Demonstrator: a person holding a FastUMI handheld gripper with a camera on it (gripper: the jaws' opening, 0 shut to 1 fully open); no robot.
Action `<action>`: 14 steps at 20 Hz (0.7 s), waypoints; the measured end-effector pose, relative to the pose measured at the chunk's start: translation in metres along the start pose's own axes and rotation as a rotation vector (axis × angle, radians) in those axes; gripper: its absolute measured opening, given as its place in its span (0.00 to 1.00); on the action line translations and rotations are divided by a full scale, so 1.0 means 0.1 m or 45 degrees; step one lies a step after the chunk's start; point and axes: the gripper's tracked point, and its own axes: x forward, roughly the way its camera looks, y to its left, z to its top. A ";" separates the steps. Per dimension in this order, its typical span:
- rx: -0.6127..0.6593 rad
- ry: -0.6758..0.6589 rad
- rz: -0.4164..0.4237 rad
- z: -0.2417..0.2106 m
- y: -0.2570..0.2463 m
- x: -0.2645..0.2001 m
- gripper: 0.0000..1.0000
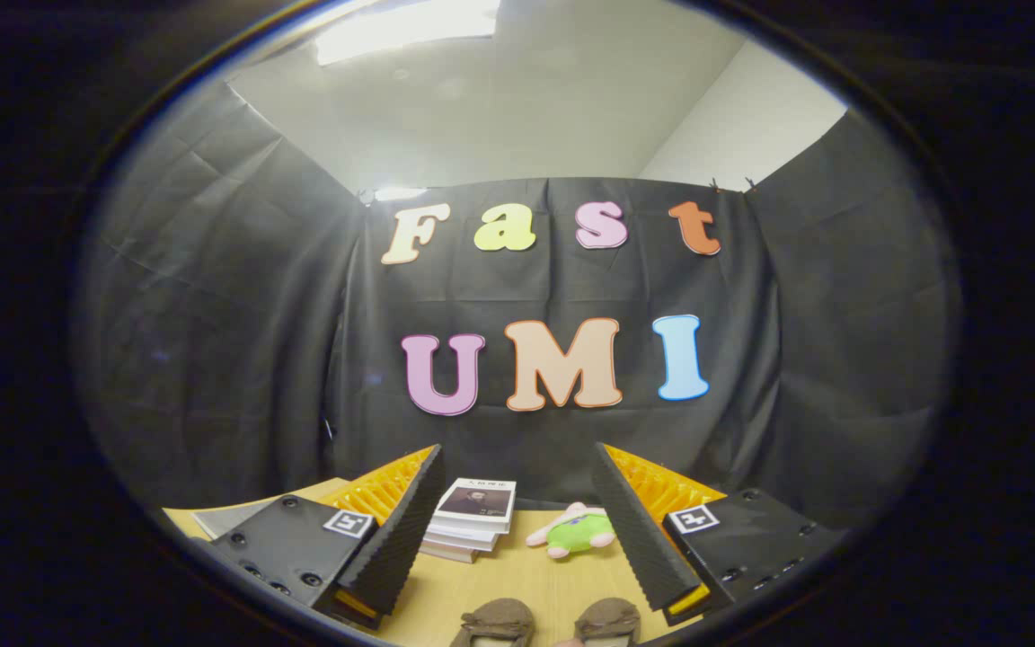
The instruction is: Open the storage box then place both shoes into the box .Put the left shoe in first, then the right shoe, with the right side of both shoes facing outward in a uniform manner.
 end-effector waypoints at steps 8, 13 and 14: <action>0.263 0.220 0.185 -0.46 0.37 -0.03 1.00; 0.519 0.414 0.272 -0.85 0.55 -0.11 1.00; 0.570 0.455 0.280 -0.93 0.58 -0.13 1.00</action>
